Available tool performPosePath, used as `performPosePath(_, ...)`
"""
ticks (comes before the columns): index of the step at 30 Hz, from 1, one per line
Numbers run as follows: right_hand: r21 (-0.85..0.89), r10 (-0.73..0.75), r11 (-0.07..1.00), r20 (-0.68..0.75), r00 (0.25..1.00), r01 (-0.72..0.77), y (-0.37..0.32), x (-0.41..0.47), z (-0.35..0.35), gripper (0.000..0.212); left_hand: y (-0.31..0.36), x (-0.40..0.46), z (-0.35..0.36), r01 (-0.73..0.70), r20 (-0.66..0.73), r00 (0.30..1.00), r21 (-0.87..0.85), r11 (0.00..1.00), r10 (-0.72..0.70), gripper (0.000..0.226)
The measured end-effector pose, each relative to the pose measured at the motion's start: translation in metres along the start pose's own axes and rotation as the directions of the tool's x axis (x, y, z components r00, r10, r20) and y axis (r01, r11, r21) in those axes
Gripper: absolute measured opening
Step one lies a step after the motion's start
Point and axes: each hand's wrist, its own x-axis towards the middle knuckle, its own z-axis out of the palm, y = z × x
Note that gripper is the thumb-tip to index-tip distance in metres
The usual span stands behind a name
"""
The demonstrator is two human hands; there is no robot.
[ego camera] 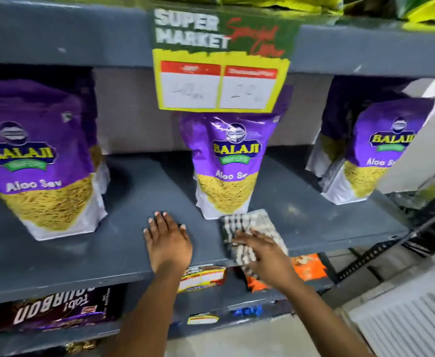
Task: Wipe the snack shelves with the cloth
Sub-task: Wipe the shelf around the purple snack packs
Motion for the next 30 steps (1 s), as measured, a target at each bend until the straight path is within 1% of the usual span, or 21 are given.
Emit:
performPosePath(2,-0.008,0.030,1.000,0.058,0.998,-0.029,0.024,-0.001,-0.029,0.060,0.001,0.000,0.007,0.013,-0.026,1.000,0.067,0.998,-0.011,0.055)
performPosePath(4,0.049,0.021,0.999,0.074,0.997,-0.024,0.031,0.005,-0.056,0.052,0.002,-0.001,0.007,0.022,-0.041,0.999,0.112,0.993,-0.017,0.054)
performPosePath(6,0.054,-0.028,0.998,-0.040,0.999,0.030,0.039,0.022,-0.085,0.048,0.003,-0.002,0.007,0.017,-0.051,0.999,0.131,0.991,-0.010,0.059)
performPosePath(8,-0.055,-0.109,0.993,-0.193,0.975,0.101,0.055,0.051,-0.114,0.047,0.004,-0.002,0.006,0.028,-0.045,0.999,0.139,0.990,-0.022,0.059)
performPosePath(10,-0.178,-0.194,0.972,-0.263,0.945,0.150,0.070,0.084,-0.134,0.050,0.005,0.000,0.005,0.043,-0.014,0.999,0.168,0.985,-0.041,0.053)
performPosePath(11,-0.260,-0.242,0.949,-0.229,0.943,0.180,0.078,0.100,-0.138,0.051,0.006,0.000,0.005,0.043,-0.019,0.999,0.172,0.984,-0.040,0.053)
performPosePath(12,-0.356,-0.254,0.914,-0.127,0.959,0.195,0.086,0.116,-0.140,0.053,0.006,0.001,0.005,0.040,-0.027,0.999,0.172,0.984,-0.036,0.053)
performPosePath(13,-0.439,-0.173,0.882,0.042,0.984,0.174,0.096,0.132,-0.139,0.057,0.006,0.001,0.005,0.039,-0.030,0.999,0.171,0.985,-0.034,0.052)
performPosePath(14,-0.496,0.002,0.862,0.214,0.977,0.106,0.105,0.144,-0.139,0.062,0.006,0.000,0.005,0.039,-0.029,0.999,0.172,0.984,-0.034,0.052)
performPosePath(15,-0.490,0.135,0.870,0.330,0.934,0.047,0.114,0.156,-0.139,0.066,0.005,0.001,0.005,0.037,-0.028,0.999,0.172,0.984,-0.033,0.052)
performPosePath(16,-0.391,0.164,0.920,0.376,0.912,-0.004,0.119,0.166,-0.141,0.068,0.005,0.001,0.006,0.036,-0.028,0.999,0.170,0.985,-0.031,0.052)
performPosePath(17,-0.200,0.145,0.977,0.342,0.928,-0.079,0.119,0.175,-0.143,0.063,0.005,0.002,0.007,0.036,-0.027,0.999,0.170,0.985,-0.032,0.052)
performPosePath(18,0.006,0.135,0.990,0.231,0.964,-0.140,0.113,0.180,-0.145,0.052,0.005,0.002,0.007,0.038,-0.032,0.999,0.169,0.985,-0.033,0.052)
performPosePath(19,0.129,0.131,0.981,0.092,0.987,-0.142,0.104,0.182,-0.146,0.039,0.005,0.002,0.007,0.037,-0.038,0.999,0.165,0.986,-0.031,0.052)
performPosePath(20,0.166,0.129,0.978,-0.006,0.992,-0.126,0.097,0.184,-0.143,0.031,0.006,0.002,0.007,0.036,-0.046,0.999,0.160,0.986,-0.028,0.051)
performPosePath(21,0.161,0.131,0.979,-0.025,0.991,-0.125,0.092,0.186,-0.138,0.035,0.005,0.001,0.007,0.034,-0.051,0.998,0.158,0.987,-0.026,0.051)
performPosePath(22,0.080,0.146,0.986,0.000,0.989,-0.145,0.091,0.189,-0.129,0.044,0.005,0.001,0.007,0.031,-0.060,0.998,0.159,0.987,-0.021,0.051)
performPosePath(24,-0.203,0.210,0.961,0.102,0.972,-0.187,0.101,0.191,-0.107,0.063,0.004,0.000,0.008,0.032,-0.075,0.997,0.159,0.987,-0.020,0.053)
performPosePath(26,-0.345,0.246,0.920,0.147,0.958,-0.184,0.116,0.191,-0.094,0.065,0.003,0.000,0.009,0.024,-0.087,0.996,0.163,0.986,-0.010,0.056)
performPosePath(28,-0.305,0.165,0.945,0.132,0.977,-0.119,0.123,0.183,-0.096,0.058,0.003,0.001,0.009,0.024,-0.096,0.995,0.162,0.986,-0.009,0.062)
performPosePath(30,-0.179,0.061,0.983,0.122,0.991,-0.039,0.130,0.169,-0.096,0.049,0.004,0.001,0.008,0.032,-0.086,0.996,0.162,0.986,-0.018,0.062)
